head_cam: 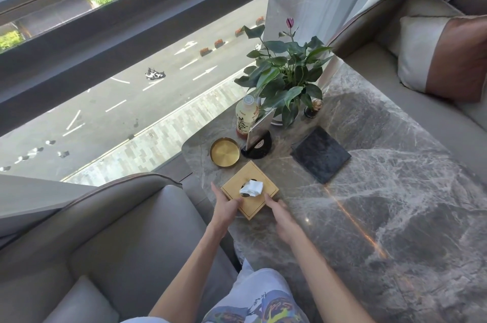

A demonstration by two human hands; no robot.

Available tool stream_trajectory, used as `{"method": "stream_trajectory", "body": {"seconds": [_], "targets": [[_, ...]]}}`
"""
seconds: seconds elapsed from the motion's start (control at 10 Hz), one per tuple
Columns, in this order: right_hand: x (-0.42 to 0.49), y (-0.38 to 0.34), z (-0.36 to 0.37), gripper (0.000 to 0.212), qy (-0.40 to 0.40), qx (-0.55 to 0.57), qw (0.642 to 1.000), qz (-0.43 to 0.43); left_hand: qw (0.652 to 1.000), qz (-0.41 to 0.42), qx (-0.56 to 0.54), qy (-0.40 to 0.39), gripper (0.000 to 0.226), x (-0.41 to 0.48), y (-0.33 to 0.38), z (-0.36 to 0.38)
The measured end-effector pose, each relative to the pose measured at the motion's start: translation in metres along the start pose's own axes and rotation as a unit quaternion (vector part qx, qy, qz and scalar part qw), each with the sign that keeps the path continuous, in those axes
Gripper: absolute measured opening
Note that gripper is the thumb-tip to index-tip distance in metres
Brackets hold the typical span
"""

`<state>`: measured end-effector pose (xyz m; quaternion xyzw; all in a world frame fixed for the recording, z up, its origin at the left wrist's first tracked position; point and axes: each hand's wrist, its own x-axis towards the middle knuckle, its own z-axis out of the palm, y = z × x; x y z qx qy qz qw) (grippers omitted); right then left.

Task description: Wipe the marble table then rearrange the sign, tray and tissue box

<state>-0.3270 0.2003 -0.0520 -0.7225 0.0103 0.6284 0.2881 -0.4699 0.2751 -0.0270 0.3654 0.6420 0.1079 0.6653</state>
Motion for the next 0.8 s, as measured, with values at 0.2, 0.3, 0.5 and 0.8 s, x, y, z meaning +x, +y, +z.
{"method": "stream_trajectory", "body": {"seconds": [0.2, 0.3, 0.5, 0.8], "targets": [[-0.021, -0.004, -0.016, 0.079, 0.115, -0.349, 0.882, -0.295, 0.924, 0.150, 0.348, 0.047, 0.091, -0.020, -0.005, 0.000], [-0.015, -0.001, -0.016, 0.074, 0.124, -0.462, 0.824, -0.303, 0.887, 0.159, 0.433, 0.017, 0.088, -0.017, -0.011, -0.002], [-0.016, 0.007, -0.014, 0.075, 0.132, -0.465, 0.823, -0.298, 0.878, 0.142, 0.456, 0.010, 0.089, -0.017, -0.011, 0.000], [-0.044, 0.000, -0.049, 0.064, 0.123, -0.401, 0.844, -0.333, 0.853, 0.171, 0.483, 0.094, 0.068, -0.042, 0.010, 0.027]]}}
